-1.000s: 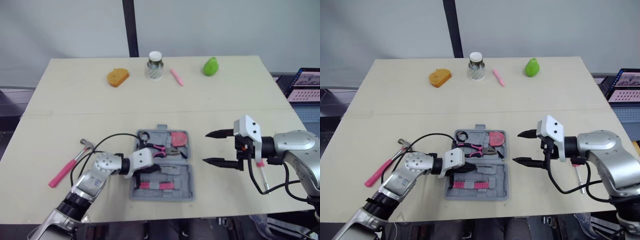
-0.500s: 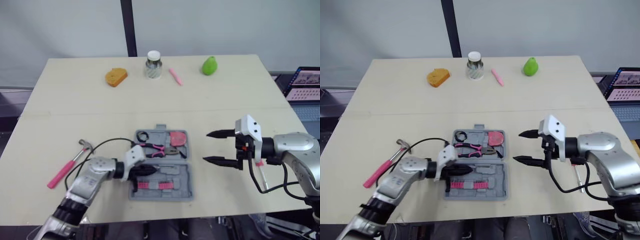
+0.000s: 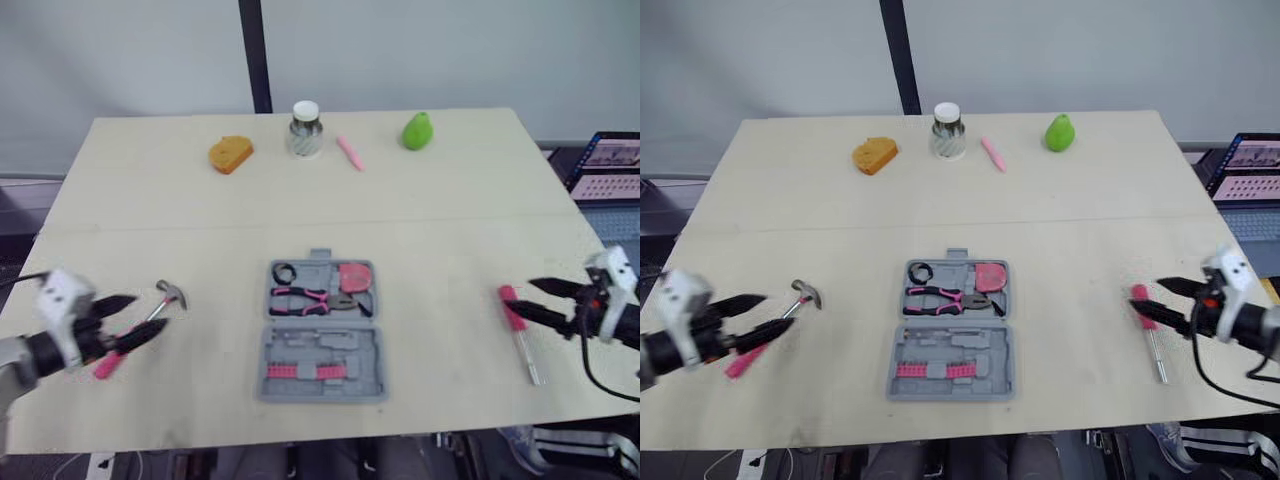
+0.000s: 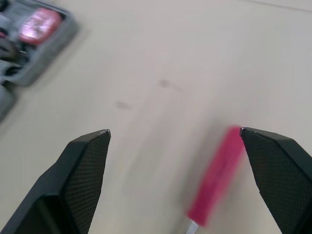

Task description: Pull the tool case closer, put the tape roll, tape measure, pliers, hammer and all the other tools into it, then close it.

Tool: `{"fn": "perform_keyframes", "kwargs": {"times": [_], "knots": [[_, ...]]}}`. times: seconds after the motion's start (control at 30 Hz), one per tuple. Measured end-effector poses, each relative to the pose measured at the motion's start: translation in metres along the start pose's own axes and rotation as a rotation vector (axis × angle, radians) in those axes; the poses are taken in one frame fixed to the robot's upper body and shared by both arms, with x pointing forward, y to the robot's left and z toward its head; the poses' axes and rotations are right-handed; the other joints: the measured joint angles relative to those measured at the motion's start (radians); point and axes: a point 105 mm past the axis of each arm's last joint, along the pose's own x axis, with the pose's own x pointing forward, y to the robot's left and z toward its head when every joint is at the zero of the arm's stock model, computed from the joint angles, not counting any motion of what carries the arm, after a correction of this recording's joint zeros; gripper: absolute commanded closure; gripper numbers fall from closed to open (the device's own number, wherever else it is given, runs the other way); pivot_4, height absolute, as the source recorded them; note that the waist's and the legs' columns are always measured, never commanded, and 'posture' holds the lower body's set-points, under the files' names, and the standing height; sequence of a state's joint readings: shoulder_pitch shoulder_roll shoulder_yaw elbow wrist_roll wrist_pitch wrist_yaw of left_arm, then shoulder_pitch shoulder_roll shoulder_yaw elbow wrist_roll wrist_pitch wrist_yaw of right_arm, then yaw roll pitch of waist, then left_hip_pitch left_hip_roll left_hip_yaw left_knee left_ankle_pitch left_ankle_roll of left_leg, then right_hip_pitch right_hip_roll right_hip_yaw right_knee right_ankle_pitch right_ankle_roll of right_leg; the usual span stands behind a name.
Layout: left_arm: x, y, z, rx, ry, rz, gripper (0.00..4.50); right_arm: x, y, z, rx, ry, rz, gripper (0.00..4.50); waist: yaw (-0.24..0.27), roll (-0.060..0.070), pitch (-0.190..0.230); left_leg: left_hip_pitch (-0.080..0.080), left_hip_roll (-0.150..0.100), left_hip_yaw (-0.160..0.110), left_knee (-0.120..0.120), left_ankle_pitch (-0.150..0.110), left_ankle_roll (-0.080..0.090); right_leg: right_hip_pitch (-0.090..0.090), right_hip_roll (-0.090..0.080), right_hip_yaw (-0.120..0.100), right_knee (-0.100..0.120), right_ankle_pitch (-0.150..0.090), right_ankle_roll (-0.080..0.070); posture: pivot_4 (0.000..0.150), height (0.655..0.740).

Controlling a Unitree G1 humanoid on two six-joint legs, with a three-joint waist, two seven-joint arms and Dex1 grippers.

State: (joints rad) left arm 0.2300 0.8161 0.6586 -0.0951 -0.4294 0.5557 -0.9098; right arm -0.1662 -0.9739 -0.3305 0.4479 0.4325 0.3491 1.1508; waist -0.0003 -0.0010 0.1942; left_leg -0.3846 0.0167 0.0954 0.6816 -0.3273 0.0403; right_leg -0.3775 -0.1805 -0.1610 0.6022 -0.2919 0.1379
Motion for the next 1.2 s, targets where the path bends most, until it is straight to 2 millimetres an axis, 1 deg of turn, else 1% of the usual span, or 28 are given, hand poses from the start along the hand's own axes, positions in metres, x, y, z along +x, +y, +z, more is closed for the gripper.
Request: {"fn": "perform_keyframes", "kwargs": {"times": [0.1,0.17,0.2,0.33,0.37,0.47,0.63,0.73,0.83,0.9,0.97,1.03,1.07,1.13,1.2], "knots": [[-0.017,0.012,-0.012,-0.016,0.011,0.072,0.04,-0.006,-0.016,-0.014,0.035,0.011,-0.059,0.0,-0.004,0.0,0.0,0.0,0.0,0.0,0.0,0.0,0.0,0.0,-0.001,0.0,0.0,0.0,0.0,0.15,0.74],[-0.028,0.021,-0.016,-0.027,0.004,0.126,0.04,-0.01,-0.025,-0.019,0.051,0.008,-0.095,0.0,-0.005,0.001,0.001,0.0,0.0,0.0,0.0,-0.001,-0.001,-0.001,-0.001,0.001,0.0,0.0,0.0,0.15,0.74],[-0.037,0.028,-0.02,-0.034,-0.005,0.166,0.04,-0.011,-0.031,-0.022,0.06,0.006,-0.119,0.0,-0.007,0.001,0.001,0.0,0.001,0.0,0.0,-0.001,-0.001,-0.001,-0.001,0.001,0.0,0.0,0.0,0.15,0.74],[-0.061,0.046,-0.038,-0.062,0.0,0.272,0.04,-0.016,-0.041,-0.034,0.067,0.027,-0.171,0.0,-0.016,0.002,0.001,0.0,0.001,0.001,-0.001,-0.002,-0.001,-0.002,-0.001,0.001,0.0,0.0,0.0,0.15,0.74],[-0.064,0.048,-0.041,-0.067,0.0,0.285,0.04,-0.017,-0.042,-0.037,0.069,0.032,-0.179,0.0,-0.017,0.002,0.001,0.0,0.001,0.001,-0.001,-0.002,-0.001,-0.002,-0.001,0.001,0.0,0.0,0.0,0.15,0.74],[-0.069,0.052,-0.048,-0.076,-0.002,0.309,0.04,-0.016,-0.045,-0.036,0.063,0.03,-0.189,0.0,-0.023,0.002,0.001,0.0,0.001,0.001,-0.001,-0.002,-0.002,-0.002,-0.002,0.001,0.0,0.0,0.0,0.15,0.74],[-0.07,0.054,-0.048,-0.054,-0.012,0.321,0.04,-0.016,-0.047,-0.037,0.058,0.032,-0.193,0.0,-0.03,0.002,0.001,0.0,0.001,0.001,-0.001,-0.004,-0.002,-0.002,-0.002,0.001,0.0,0.0,0.0,0.15,0.74],[-0.07,0.056,-0.052,-0.066,-0.01,0.327,0.04,-0.016,-0.046,-0.036,0.058,0.026,-0.185,0.0,-0.031,0.002,0.001,0.0,0.001,0.002,-0.001,-0.004,-0.002,-0.002,-0.002,0.001,0.0,0.0,0.0,0.15,0.74],[-0.066,0.055,-0.049,-0.049,-0.023,0.315,0.04,-0.013,-0.043,-0.027,0.043,0.008,-0.145,0.0,-0.031,0.003,0.001,0.0,0.001,0.002,-0.001,-0.004,-0.002,-0.002,-0.002,0.001,0.0,0.0,0.0,0.15,0.74],[-0.057,0.051,-0.046,-0.027,-0.036,0.282,0.04,-0.005,-0.035,-0.01,0.003,-0.017,-0.078,0.0,-0.03,0.004,0.002,0.0,0.001,0.002,-0.001,-0.004,-0.002,-0.002,-0.002,0.001,0.0,0.0,0.0,0.15,0.74],[-0.048,0.044,-0.043,-0.004,-0.051,0.236,0.04,0.009,-0.018,0.013,-0.068,-0.035,0.026,0.0,-0.031,0.004,0.002,0.0,0.002,0.002,-0.001,-0.004,-0.003,-0.003,-0.002,0.001,0.001,0.0,0.0,0.15,0.74],[-0.038,0.036,-0.038,0.024,-0.067,0.177,0.04,0.028,0.012,0.04,-0.15,-0.063,0.162,0.0,-0.031,0.004,0.002,0.0,0.003,0.003,-0.001,-0.004,-0.003,-0.005,-0.001,0.001,0.003,0.0,-0.001,0.15,0.74],[-0.033,0.033,-0.036,0.035,-0.074,0.155,0.04,0.036,0.026,0.049,-0.175,-0.072,0.22,0.0,-0.031,0.004,0.002,0.0,0.004,0.003,-0.001,-0.004,-0.003,-0.006,-0.001,0.001,0.004,0.0,-0.001,0.15,0.74],[-0.023,0.026,-0.033,0.056,-0.081,0.1,0.04,0.054,0.063,0.074,-0.247,-0.099,0.358,0.0,-0.028,0.004,0.002,-0.001,0.003,0.004,-0.001,-0.004,-0.003,-0.008,-0.001,0.001,0.006,0.0,-0.001,0.15,0.74],[-0.009,0.019,-0.03,0.09,-0.086,0.049,0.04,0.064,0.093,0.092,-0.308,-0.124,0.464,0.0,-0.025,0.004,0.002,-0.002,0.002,0.005,0.0,-0.004,-0.003,-0.01,-0.002,0.002,0.007,0.0,-0.001,0.15,0.74]]}}
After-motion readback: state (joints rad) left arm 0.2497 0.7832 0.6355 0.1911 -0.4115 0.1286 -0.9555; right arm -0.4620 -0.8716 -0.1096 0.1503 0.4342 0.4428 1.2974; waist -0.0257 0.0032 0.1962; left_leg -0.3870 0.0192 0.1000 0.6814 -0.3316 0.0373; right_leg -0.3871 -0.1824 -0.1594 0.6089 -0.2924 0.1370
